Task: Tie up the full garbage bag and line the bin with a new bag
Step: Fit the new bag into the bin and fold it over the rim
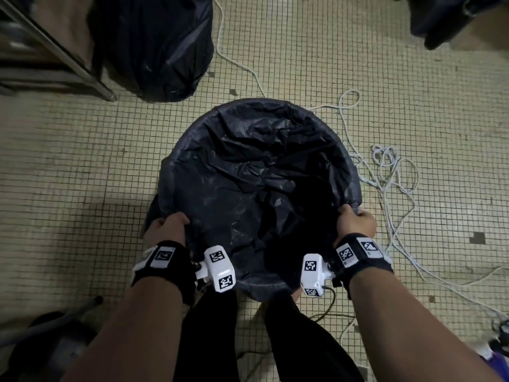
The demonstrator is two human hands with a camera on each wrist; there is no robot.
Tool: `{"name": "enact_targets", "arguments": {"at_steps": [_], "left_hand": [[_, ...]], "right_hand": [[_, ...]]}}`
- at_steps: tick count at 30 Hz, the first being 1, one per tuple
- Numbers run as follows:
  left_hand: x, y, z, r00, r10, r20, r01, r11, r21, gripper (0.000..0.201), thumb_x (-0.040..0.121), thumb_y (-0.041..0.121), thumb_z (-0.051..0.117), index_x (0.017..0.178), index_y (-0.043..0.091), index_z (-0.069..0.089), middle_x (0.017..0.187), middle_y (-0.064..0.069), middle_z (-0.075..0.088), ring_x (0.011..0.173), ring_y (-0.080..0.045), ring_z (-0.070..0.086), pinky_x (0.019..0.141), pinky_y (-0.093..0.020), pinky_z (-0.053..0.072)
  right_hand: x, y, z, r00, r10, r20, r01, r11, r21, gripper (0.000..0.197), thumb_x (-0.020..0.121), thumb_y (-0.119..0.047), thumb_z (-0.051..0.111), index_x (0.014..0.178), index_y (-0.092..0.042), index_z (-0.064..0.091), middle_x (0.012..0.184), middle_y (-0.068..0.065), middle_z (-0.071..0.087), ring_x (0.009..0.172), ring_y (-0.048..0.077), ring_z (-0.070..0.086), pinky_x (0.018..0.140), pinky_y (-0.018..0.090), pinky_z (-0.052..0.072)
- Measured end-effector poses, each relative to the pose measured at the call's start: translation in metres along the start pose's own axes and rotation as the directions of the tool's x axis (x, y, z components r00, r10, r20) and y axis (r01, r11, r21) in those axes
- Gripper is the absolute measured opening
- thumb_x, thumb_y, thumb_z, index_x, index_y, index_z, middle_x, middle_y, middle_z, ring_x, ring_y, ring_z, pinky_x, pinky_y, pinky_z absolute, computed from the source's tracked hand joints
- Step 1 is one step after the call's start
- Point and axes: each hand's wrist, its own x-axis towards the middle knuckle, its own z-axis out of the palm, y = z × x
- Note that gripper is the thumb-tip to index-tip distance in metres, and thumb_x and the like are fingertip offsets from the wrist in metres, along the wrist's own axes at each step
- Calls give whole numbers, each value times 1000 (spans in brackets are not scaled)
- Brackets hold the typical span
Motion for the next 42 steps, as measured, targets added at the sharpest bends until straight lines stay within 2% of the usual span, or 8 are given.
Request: {"name": "enact_targets", "arguments": {"at_steps": [5, 7, 13, 18, 21, 29, 33, 42], "left_hand": [[-51, 7, -39, 1000, 27, -6, -27, 1000, -3, 47, 58, 40, 70, 99, 18, 68, 97, -11, 73, 84, -39, 70, 78, -49, 59], [-69, 11, -54, 996, 72, -60, -72, 997, -4, 51, 64, 41, 71, 107, 13, 70, 110, -13, 71, 96, -38, 68, 88, -45, 57], [-114, 19, -91, 978, 148, -146, -159, 985, -64, 54, 79, 40, 74, 120, 6, 67, 118, -15, 69, 104, -36, 64, 81, -32, 44], [-148, 31, -110, 972, 155, -176, -186, 967, -175, 45, 78, 36, 77, 104, 1, 69, 104, -15, 70, 92, -34, 66, 81, -34, 47], [-168, 37, -121, 967, 174, -188, -211, 957, -200, 37, 80, 36, 77, 96, 3, 66, 100, -14, 70, 89, -34, 66, 79, -35, 50], [-217, 52, -150, 932, 260, -252, -301, 943, -141, 50, 92, 34, 66, 124, -4, 62, 125, -23, 63, 115, -40, 60, 85, -37, 42], [-226, 54, -158, 927, 218, -307, -279, 945, -173, 47, 89, 33, 69, 115, -5, 65, 120, -25, 65, 109, -42, 61, 82, -37, 41], [-215, 76, -186, 920, 67, -386, -206, 920, -332, 52, 82, 35, 75, 120, 1, 67, 125, -20, 65, 112, -41, 62, 97, -42, 47]], "right_hand": [[-47, -25, -48, 1000, 3, 22, -3, 1000, -16, 19, 78, -20, 65, 65, -12, 53, 70, 11, 59, 72, 34, 62, 71, 43, 55], [-66, -35, -66, 999, 8, 33, -8, 1000, -8, 18, 78, -20, 65, 68, -12, 53, 76, 12, 60, 72, 33, 61, 72, 43, 55], [-105, -61, -117, 992, -23, 120, 22, 1000, 10, 14, 82, -19, 64, 81, -9, 54, 85, 14, 61, 72, 30, 57, 65, 36, 47], [-130, -90, -156, 977, -107, 183, 106, 994, 18, 26, 84, -21, 62, 97, 1, 63, 92, 20, 67, 81, 37, 68, 72, 43, 56], [-143, -106, -172, 974, -165, 154, 156, 985, 70, 21, 84, -21, 64, 92, -2, 63, 94, 18, 68, 81, 34, 66, 76, 42, 56], [-163, -144, -197, 948, -254, 193, 230, 963, 142, 16, 84, -20, 66, 83, -6, 60, 72, 7, 59, 62, 26, 55, 64, 34, 46], [-169, -164, -194, 931, -294, 215, 268, 953, 143, 17, 85, -20, 67, 79, -7, 57, 78, 11, 61, 74, 30, 57, 69, 32, 43], [-197, -209, -149, 894, -338, 296, 301, 940, 164, 26, 80, -20, 70, 65, -12, 50, 62, 5, 56, 58, 26, 54, 64, 31, 39]]}}
